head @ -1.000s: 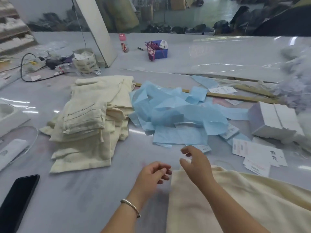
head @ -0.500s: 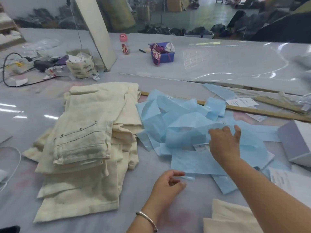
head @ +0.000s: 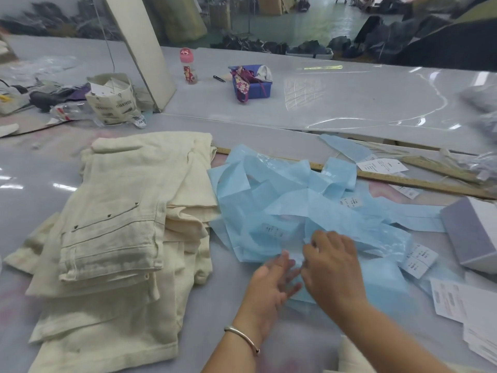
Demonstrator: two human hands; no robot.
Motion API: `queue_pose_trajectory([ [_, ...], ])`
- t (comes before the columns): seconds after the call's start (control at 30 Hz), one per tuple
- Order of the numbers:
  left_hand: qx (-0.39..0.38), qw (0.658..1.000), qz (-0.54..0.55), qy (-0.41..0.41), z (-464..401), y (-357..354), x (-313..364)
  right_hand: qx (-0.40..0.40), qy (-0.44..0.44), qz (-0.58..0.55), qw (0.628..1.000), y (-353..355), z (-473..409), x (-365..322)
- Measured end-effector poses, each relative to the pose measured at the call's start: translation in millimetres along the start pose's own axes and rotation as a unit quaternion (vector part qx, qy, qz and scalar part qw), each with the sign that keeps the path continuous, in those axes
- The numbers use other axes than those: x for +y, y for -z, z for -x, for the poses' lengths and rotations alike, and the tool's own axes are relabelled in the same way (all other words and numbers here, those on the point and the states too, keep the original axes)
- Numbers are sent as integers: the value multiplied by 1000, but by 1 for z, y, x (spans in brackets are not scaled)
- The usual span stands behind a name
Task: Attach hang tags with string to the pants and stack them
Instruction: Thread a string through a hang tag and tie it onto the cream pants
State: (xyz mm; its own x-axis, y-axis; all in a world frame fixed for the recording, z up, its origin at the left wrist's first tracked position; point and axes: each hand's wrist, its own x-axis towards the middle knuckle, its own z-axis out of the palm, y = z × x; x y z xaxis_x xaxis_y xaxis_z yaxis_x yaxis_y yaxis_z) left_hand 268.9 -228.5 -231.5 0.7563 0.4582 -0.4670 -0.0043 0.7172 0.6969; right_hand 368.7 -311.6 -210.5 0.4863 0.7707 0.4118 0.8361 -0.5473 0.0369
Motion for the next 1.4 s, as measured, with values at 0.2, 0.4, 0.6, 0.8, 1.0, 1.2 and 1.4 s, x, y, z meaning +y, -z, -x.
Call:
queue_pose_trajectory([
  [0.2, 80, 995, 63, -10, 0, 14, 5, -99, 97, -99, 985, 15, 37, -35],
  [0.4, 137, 987, 25, -77, 11, 32, 14, -65, 10, -267, 961, 28, 37, -35],
  [0.6, 68, 994, -41, -80, 23, 32, 24, -74, -14, -321, 944, 30, 3, -27],
  [0.8, 57, 994, -59, -68, 27, 26, 35, -118, -11, -346, 931, 34, -10, -20],
  [1.0, 56, 995, -49, -61, 31, 21, 40, -110, -18, -390, 914, 41, -9, -18],
  [1.2, 85, 990, -95, -66, 28, 19, 41, -83, -1, -373, 924, 43, -7, -17],
  [1.4, 95, 988, -110, -60, 23, 12, 41, -43, -15, -359, 932, 41, -2, -14],
])
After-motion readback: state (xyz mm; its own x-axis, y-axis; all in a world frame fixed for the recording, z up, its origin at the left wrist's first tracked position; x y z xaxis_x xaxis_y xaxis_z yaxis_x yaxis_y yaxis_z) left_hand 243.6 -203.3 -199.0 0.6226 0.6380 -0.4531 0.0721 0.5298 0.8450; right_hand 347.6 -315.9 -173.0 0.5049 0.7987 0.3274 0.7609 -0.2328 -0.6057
